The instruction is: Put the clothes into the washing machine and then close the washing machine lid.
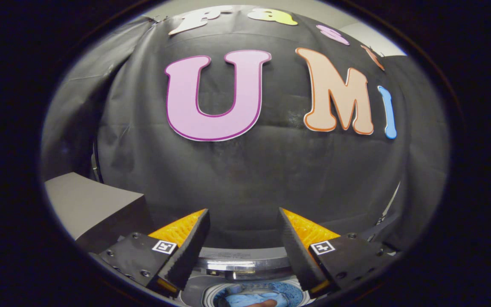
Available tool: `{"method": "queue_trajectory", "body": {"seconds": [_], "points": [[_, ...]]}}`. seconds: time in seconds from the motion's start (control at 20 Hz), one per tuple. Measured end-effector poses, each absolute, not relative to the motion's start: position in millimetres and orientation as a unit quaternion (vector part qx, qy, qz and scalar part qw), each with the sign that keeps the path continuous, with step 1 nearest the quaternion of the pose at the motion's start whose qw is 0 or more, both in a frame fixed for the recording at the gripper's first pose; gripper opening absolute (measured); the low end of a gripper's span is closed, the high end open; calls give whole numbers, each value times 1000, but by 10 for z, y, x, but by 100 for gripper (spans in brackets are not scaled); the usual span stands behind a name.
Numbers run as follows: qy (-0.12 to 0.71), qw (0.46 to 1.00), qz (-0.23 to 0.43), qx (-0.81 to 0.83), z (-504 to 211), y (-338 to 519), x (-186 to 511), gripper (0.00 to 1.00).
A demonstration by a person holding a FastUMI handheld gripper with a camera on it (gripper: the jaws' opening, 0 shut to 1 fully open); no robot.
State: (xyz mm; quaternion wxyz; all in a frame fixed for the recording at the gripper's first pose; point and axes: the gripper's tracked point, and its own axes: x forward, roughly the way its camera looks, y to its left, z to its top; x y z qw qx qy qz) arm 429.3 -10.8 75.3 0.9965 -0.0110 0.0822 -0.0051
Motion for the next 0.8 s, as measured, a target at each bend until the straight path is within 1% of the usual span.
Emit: {"method": "queue_trajectory", "body": {"seconds": [0.3, 0.8], "points": [[76, 997, -23, -13, 740, -138, 4239, 98], [71, 997, -34, -10, 660, -151, 4052, 98]]}}
